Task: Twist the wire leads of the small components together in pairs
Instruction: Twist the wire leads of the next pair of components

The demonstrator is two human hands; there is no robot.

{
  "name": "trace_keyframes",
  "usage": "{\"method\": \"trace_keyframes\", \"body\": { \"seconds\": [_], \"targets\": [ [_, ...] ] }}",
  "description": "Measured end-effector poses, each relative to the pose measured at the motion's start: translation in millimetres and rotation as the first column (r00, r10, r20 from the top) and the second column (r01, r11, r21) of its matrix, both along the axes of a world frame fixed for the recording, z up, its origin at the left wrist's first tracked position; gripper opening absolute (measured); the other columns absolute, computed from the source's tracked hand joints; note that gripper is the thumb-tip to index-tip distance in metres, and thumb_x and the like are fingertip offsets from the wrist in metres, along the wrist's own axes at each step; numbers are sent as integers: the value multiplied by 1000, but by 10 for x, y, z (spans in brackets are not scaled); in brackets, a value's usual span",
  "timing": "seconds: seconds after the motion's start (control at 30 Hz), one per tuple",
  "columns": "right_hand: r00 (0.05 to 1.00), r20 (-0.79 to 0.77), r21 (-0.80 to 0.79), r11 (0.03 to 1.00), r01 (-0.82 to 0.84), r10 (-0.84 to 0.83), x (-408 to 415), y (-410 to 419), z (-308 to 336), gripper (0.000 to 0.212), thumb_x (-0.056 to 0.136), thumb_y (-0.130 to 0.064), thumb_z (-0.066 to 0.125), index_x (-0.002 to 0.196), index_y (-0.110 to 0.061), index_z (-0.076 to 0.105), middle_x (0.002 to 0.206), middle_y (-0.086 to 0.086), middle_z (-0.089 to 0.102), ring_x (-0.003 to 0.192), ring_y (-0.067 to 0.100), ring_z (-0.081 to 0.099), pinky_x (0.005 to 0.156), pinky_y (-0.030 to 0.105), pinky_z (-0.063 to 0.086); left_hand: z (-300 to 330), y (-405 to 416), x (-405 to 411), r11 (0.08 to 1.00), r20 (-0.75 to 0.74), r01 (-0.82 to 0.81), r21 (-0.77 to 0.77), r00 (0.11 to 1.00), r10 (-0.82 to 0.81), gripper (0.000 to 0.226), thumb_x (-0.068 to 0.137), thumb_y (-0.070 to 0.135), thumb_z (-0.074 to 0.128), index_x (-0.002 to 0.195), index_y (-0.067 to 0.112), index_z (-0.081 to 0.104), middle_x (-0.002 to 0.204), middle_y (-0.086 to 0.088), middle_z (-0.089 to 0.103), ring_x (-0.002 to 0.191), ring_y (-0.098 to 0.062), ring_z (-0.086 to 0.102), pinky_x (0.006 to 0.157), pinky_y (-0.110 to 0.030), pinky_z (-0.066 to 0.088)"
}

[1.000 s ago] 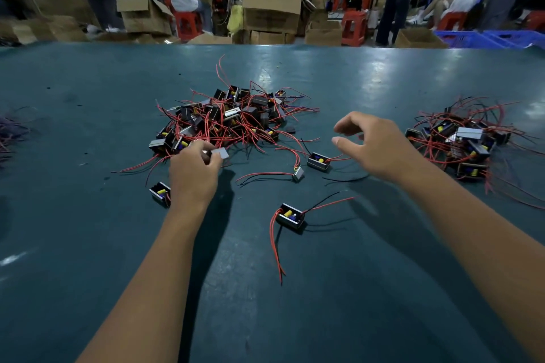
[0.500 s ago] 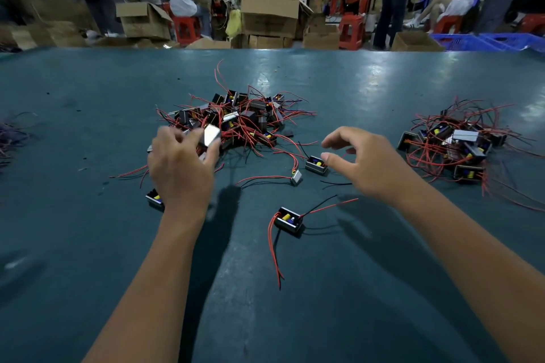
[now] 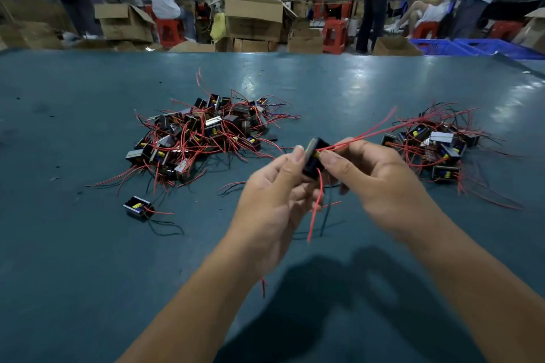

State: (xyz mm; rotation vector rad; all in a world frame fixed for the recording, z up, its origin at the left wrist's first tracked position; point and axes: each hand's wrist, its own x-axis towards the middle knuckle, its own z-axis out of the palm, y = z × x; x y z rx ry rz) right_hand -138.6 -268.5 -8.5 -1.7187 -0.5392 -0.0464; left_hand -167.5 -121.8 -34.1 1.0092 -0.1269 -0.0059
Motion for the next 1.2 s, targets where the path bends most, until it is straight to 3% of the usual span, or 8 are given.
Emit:
{"method": "trace_keyframes", "body": {
  "seconds": [0.13,0.33,0.53,0.7,0.8,0.97,1.1,1.2],
  "targets": [
    [993,-115,54,999,2,4,-50,-235,-167,37,74,-43,67,89,-10,68,75,1,65,69,10,57,59,27,45,-77,-62,-61,957,-107,282,-66,952,-288,25,92,33,57,93,16,77,77,-1,69,61,-8,59,60,-18,51],
    [976,-209,155,987,-31,63,-129,-367,-337,26,82,-34,63,97,-15,72,89,6,71,77,16,61,72,43,45,-202,-129,-114,907,-185,371,-197,895,-406,24,91,30,64,98,11,77,86,-4,68,70,-8,60,69,-21,55],
    [971,-226,172,984,-36,75,-153,-417,-371,15,91,-26,64,103,-22,72,99,9,73,85,18,63,80,47,45,-283,-202,-99,930,-144,340,-143,922,-359,25,88,31,64,96,10,77,81,-4,62,66,-7,59,70,-20,54],
    [960,-259,179,982,-56,102,-165,-472,-331,15,81,-20,64,93,-19,73,88,10,71,76,18,61,71,36,48,-267,-190,-106,895,-156,434,-103,882,-445,27,95,32,58,99,11,76,86,-3,68,67,-7,60,70,-21,54],
    [961,-264,186,982,-40,89,-180,-438,-330,11,77,-13,74,85,-22,74,82,10,70,72,20,59,68,32,49,-291,-223,-118,905,-183,417,-88,886,-426,26,92,33,61,96,10,74,90,-8,66,68,-10,61,70,-23,54],
    [958,-285,202,979,19,40,-188,-406,-342,15,86,6,60,83,-6,67,77,18,65,71,27,53,67,34,47,-319,-239,-125,908,-184,410,-84,889,-418,25,94,29,60,101,9,73,95,-13,63,69,-11,60,69,-23,54],
    [948,-319,142,988,54,-6,-163,-368,-373,17,88,6,58,80,-7,66,74,17,65,63,25,56,68,43,47,-313,-244,-130,919,-213,391,-53,895,-393,26,96,27,57,100,6,72,93,-11,68,68,-10,58,69,-23,54],
    [937,-350,121,990,72,-26,-135,-353,-410,15,90,4,57,81,-4,65,72,17,64,56,22,56,64,39,50,-316,-273,-116,937,-261,348,-23,903,-342,29,91,30,59,98,5,70,95,-15,63,71,-15,56,69,-25,53]
  ]
}}
